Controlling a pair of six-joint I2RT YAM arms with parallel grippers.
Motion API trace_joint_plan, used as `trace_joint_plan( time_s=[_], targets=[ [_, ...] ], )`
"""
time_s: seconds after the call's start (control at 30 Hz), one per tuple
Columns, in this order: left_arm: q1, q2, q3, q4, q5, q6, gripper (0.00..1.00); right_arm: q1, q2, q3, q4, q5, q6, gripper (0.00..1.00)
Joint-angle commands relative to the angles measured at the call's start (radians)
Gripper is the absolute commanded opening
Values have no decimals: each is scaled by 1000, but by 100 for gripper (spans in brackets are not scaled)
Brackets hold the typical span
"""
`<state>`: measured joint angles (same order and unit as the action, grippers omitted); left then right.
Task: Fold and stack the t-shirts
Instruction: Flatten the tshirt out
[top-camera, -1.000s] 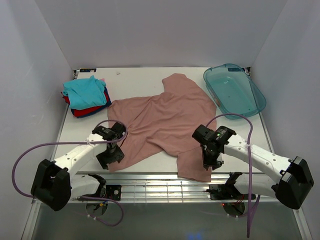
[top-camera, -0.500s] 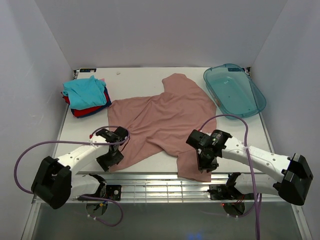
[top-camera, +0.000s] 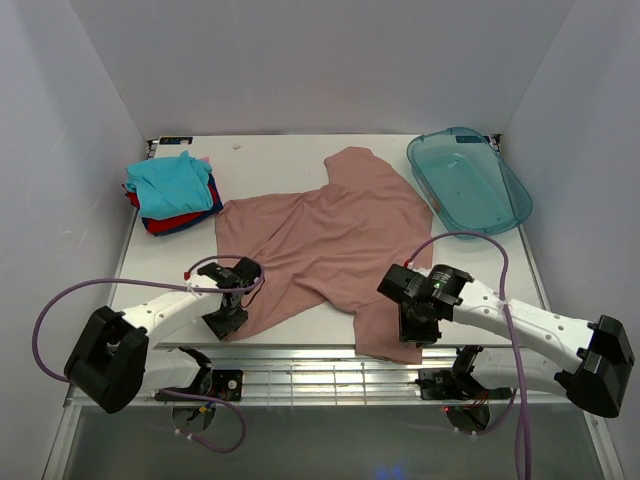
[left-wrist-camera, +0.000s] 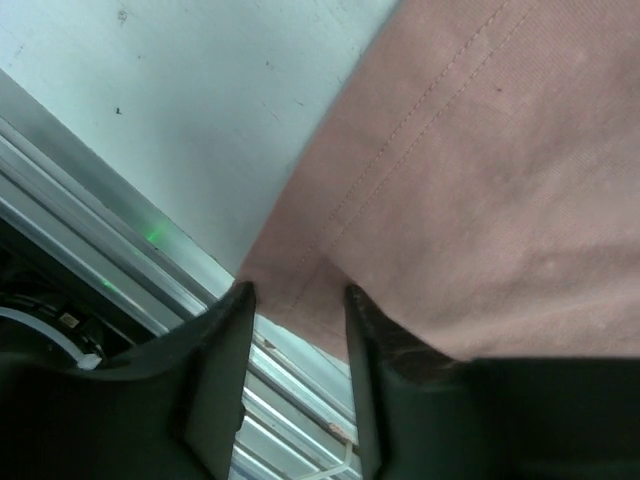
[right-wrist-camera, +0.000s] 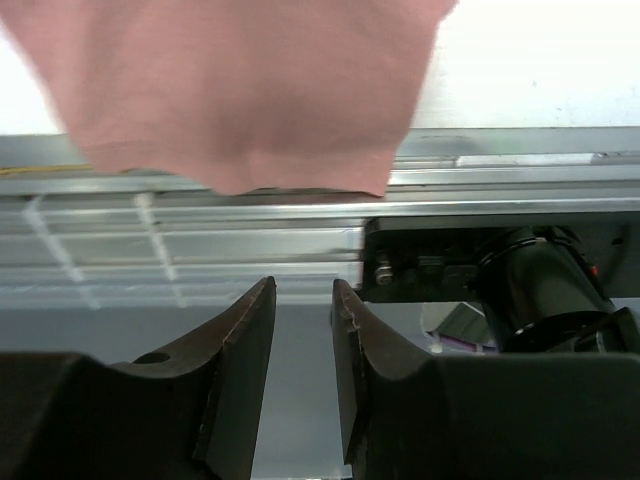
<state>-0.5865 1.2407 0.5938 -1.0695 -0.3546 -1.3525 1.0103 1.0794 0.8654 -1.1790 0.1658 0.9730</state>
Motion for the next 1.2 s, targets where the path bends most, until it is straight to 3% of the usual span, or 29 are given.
trace_joint_plan(
  time_s=[0.0, 0.17, 0.27, 0.33, 0.37, 0.43, 0.47, 0.5, 0.9, 1.17],
  targets=[
    [-4, 51, -81, 126, 28, -57, 46, 5, 31, -101, -25, 41, 59, 36],
    [-7, 97, -63, 128, 35, -37, 17, 7, 82, -154, 51, 41, 56, 36],
    [-15, 128, -54, 126, 42, -27, 18, 7, 93, -158, 68, 44, 58, 36],
    [-16, 114, -61, 125, 55, -27, 33, 7, 109, -151, 58, 51, 58, 36],
    [-19, 105, -68, 126, 57, -31, 33, 7, 116, -151, 59, 57, 56, 36],
    [-21, 77, -77, 128, 66, -39, 22, 7, 140, -154, 70, 69, 56, 36],
    [-21, 71, -74, 125, 65, -42, 6, 7, 155, -154, 76, 83, 55, 36],
    [-21, 66, -69, 120, 63, -42, 0, 7, 189, -152, 76, 90, 53, 36],
    [-21, 19, -54, 88, 45, -30, 0, 7, 369, -160, 188, 176, 33, 47],
    [-21, 26, -34, 77, 36, -16, 0, 1, 412, -242, 354, 144, 33, 47]
  ],
)
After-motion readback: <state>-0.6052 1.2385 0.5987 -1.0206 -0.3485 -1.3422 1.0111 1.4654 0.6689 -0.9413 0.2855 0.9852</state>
